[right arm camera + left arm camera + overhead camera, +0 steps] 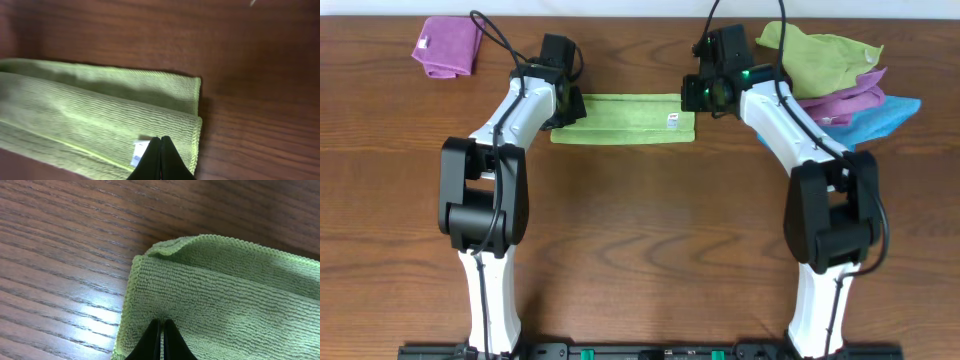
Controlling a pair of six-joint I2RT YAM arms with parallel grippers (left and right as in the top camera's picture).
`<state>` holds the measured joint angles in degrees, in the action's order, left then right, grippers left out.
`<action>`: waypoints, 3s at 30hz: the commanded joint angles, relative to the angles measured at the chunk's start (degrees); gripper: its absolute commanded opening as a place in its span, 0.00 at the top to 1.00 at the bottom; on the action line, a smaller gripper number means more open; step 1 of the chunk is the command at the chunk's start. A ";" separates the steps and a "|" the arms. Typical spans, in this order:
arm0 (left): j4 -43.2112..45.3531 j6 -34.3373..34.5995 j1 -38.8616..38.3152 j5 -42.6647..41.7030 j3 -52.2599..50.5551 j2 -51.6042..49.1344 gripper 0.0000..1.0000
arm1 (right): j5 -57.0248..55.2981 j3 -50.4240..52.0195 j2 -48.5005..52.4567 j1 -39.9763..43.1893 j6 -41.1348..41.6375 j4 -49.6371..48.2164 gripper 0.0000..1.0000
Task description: Fold the cloth
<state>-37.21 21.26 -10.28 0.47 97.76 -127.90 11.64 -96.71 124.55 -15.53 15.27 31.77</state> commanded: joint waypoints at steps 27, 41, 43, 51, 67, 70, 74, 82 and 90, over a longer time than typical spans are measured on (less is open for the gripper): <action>-14.53 2.08 0.02 -3.21 -0.13 1.88 0.94 | -1.36 -0.37 3.48 -2.14 -2.05 18.86 0.99; -4.09 -1.14 -0.70 -3.89 -0.15 8.33 0.95 | -1.33 -0.37 2.71 -2.12 -2.05 16.24 0.98; -4.50 -1.14 -0.70 -4.63 -0.15 7.21 0.94 | -1.33 -0.37 2.71 -2.12 -2.05 15.63 0.99; -1.29 -1.14 -0.70 -4.94 -0.17 1.79 0.94 | -1.31 -0.37 2.71 -2.12 -2.05 14.86 0.98; -10.97 0.00 -2.08 -4.90 -0.20 -5.86 0.94 | -1.33 -0.42 2.71 -1.95 -2.10 13.73 0.98; -13.40 1.49 -2.23 -4.28 -0.20 -5.86 0.94 | -1.29 -0.61 2.71 -1.64 -2.08 13.20 0.99; -11.82 1.49 -2.10 -2.82 -0.20 -5.86 0.94 | -0.46 -1.03 2.34 -1.60 -2.05 13.51 0.99; -10.78 1.49 -1.84 -2.82 -0.20 -5.86 0.94 | 4.68 -5.77 -8.55 2.95 -6.78 21.29 0.24; -10.14 1.49 -1.84 -2.89 -0.20 -5.86 0.94 | 27.61 0.50 -17.49 20.72 -17.35 23.21 0.04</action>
<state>-47.90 22.48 -12.12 -3.40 99.50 -130.02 27.57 -100.03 105.34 2.44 3.07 54.59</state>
